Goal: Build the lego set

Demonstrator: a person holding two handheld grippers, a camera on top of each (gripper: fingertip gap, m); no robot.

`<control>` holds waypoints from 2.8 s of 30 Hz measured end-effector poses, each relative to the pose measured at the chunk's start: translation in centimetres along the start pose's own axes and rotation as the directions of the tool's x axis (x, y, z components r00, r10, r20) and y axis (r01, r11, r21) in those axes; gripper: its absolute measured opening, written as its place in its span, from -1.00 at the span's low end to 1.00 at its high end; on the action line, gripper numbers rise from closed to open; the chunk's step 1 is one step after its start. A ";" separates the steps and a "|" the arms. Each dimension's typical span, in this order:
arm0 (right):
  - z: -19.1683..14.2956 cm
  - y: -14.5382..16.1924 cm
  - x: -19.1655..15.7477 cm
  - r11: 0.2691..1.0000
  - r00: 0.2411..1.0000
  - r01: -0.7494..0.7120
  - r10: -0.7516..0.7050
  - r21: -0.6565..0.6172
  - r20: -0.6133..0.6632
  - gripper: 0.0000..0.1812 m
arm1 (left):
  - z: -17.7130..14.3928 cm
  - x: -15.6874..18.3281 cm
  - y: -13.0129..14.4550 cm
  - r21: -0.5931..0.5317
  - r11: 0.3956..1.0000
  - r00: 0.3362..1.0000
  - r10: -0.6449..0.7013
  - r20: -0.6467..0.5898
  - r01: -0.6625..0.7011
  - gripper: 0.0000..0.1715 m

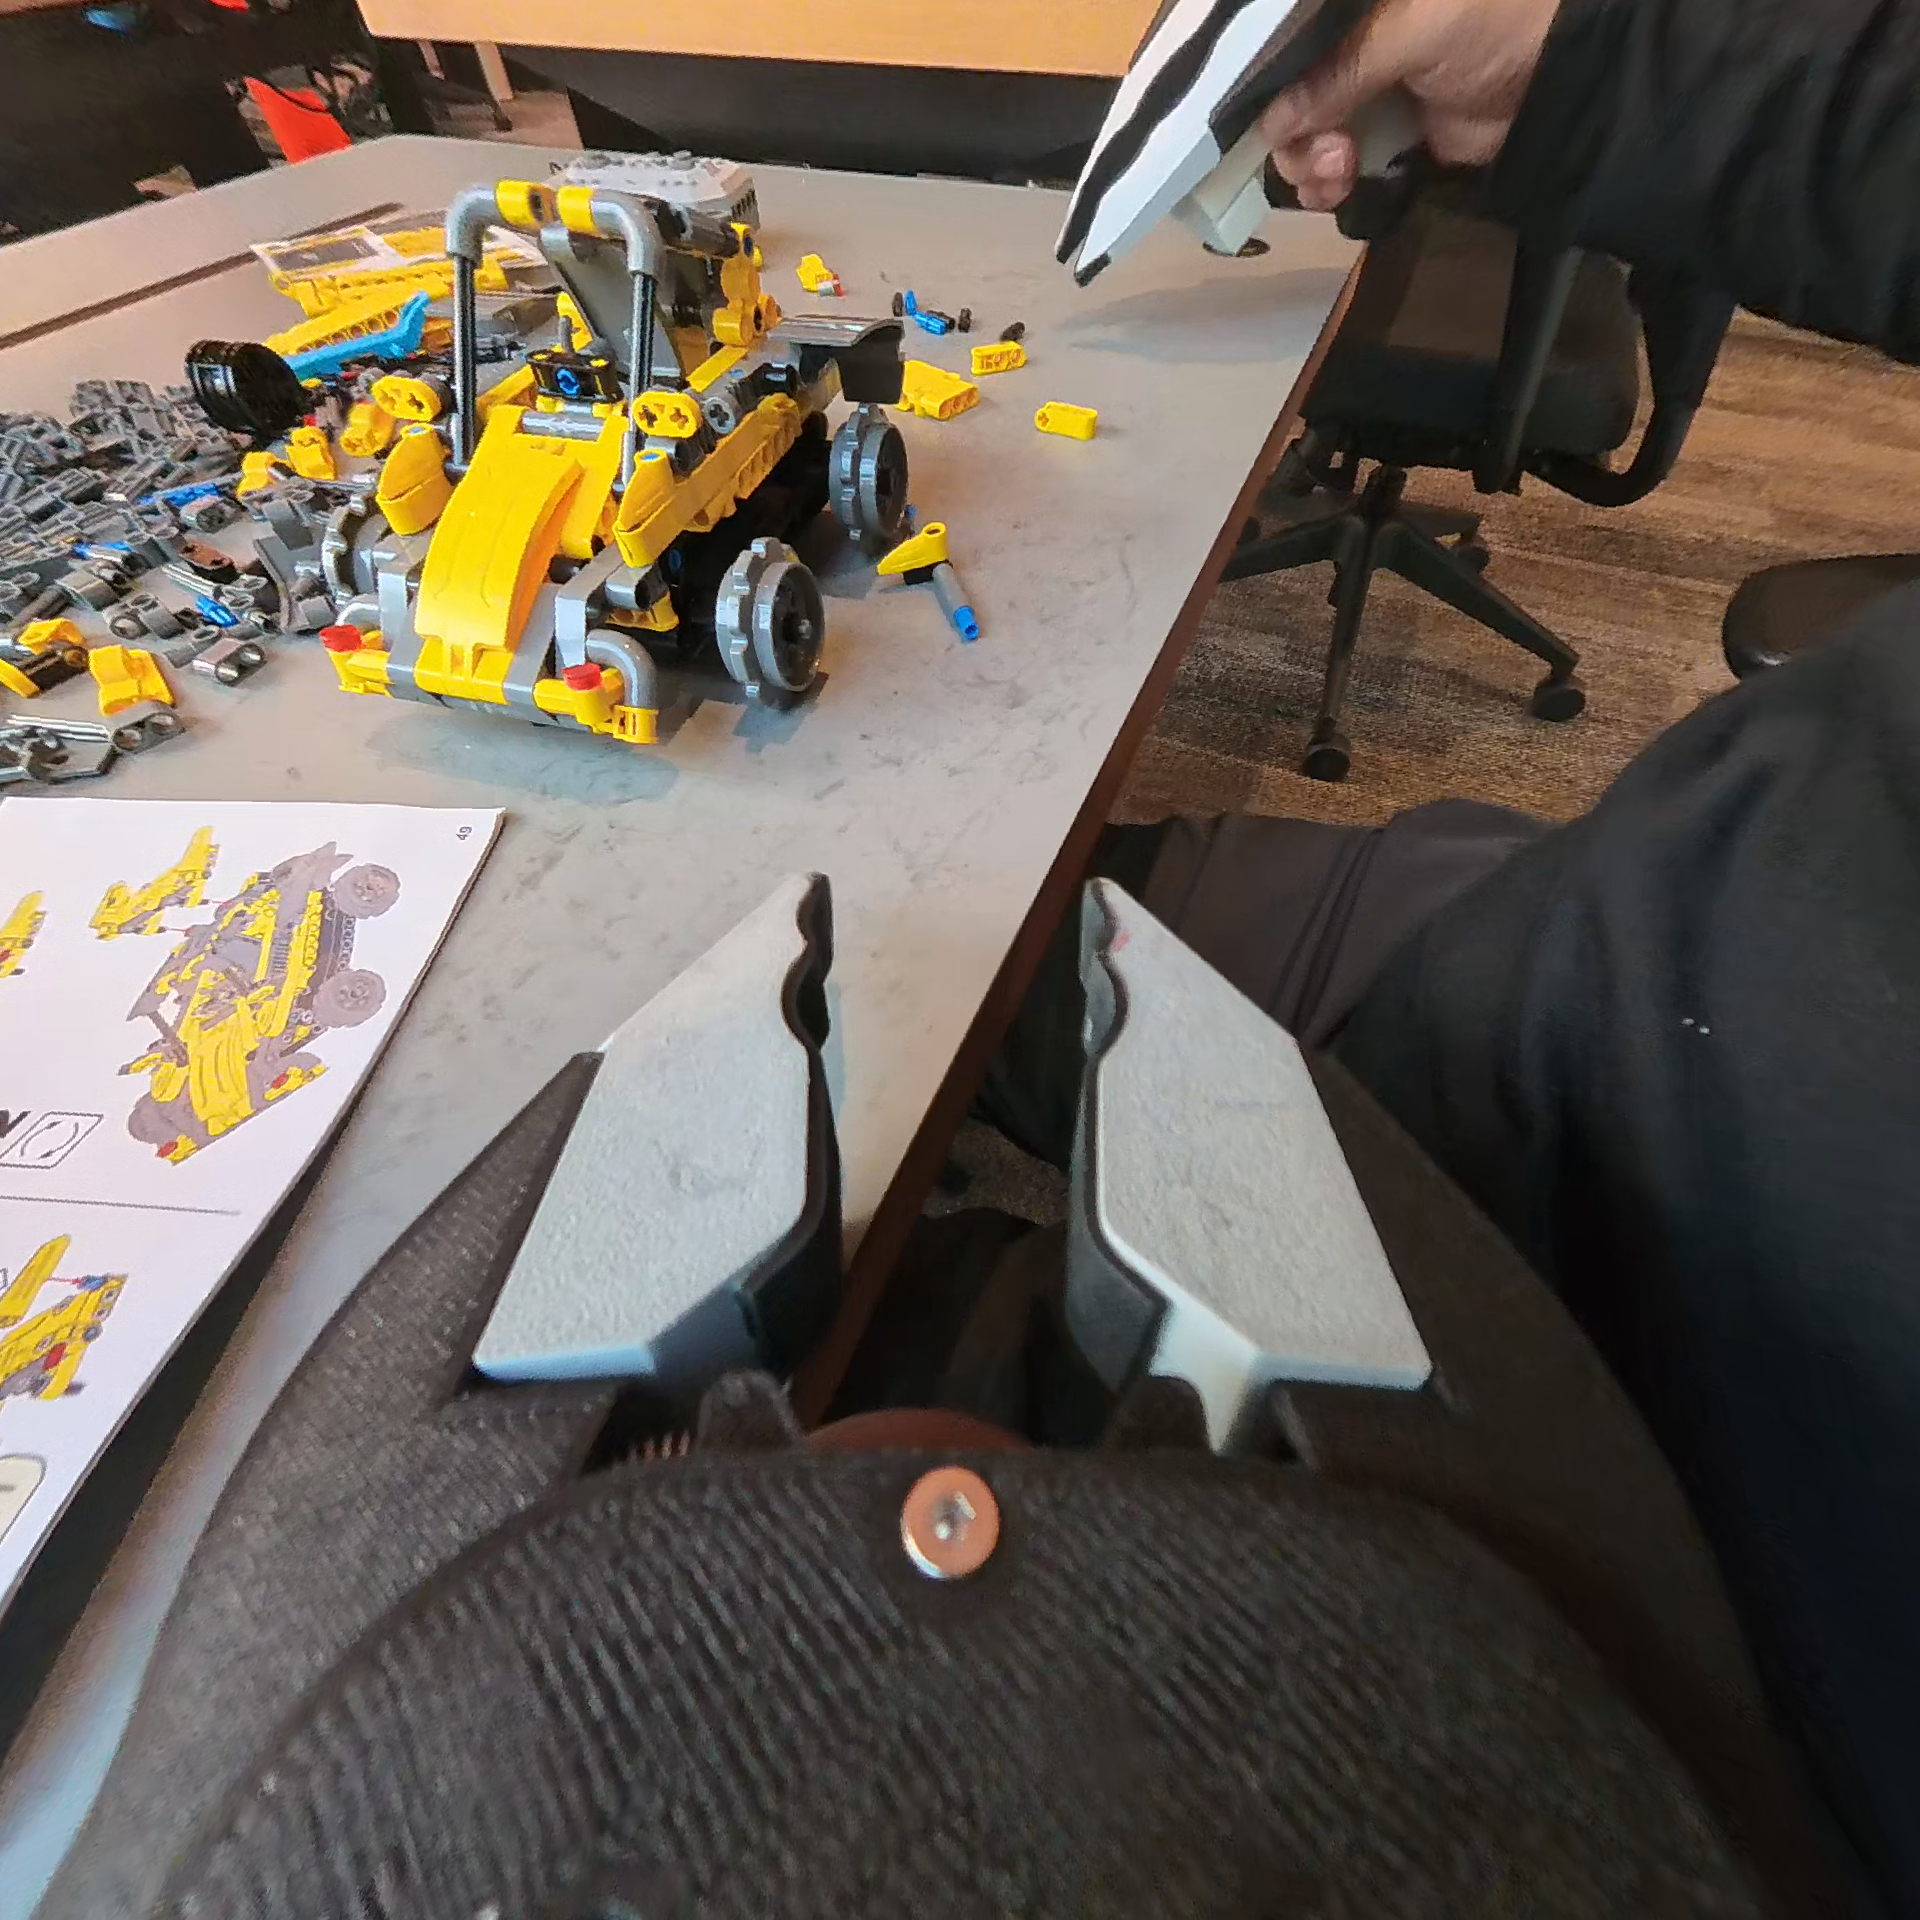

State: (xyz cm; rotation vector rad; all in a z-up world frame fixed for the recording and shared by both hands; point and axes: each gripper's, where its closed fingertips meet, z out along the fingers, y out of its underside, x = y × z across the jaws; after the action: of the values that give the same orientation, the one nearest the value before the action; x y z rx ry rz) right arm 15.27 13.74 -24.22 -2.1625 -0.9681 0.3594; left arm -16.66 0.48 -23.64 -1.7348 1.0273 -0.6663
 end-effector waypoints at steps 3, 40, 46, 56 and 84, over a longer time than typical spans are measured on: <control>0.3 -0.2 0.4 1.000 1.000 -0.005 0.005 0.009 0.024 -0.80 | 0.3 0.2 0.0 -0.011 1.000 1.000 0.022 0.007 -0.022 -0.47; -0.7 -8.8 -18.4 0.894 0.805 0.432 -0.441 0.116 0.396 -0.95 | 11.3 4.0 -9.0 -0.030 0.918 0.904 0.384 -0.189 -0.396 -0.81; -0.2 -8.4 -19.8 0.874 0.779 0.475 -0.472 0.101 0.414 -0.95 | 11.0 5.0 -9.8 0.001 0.909 0.890 0.407 -0.207 -0.416 -0.92; -0.3 -8.5 -20.3 0.903 0.799 0.408 -0.426 0.138 0.424 -0.95 | 10.9 5.3 -9.3 0.017 0.905 0.885 0.419 -0.202 -0.424 -0.98; -1.2 -5.0 -10.2 0.996 0.987 -0.036 0.022 0.085 0.162 -0.95 | 15.7 6.4 -8.6 -0.077 0.959 0.947 0.252 -0.201 -0.272 -0.65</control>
State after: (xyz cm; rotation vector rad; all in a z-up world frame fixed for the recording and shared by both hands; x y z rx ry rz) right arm 6.25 7.92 -20.21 -2.0945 -0.9905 0.5876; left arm 1.98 3.65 -21.72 -1.6048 1.4199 -0.6229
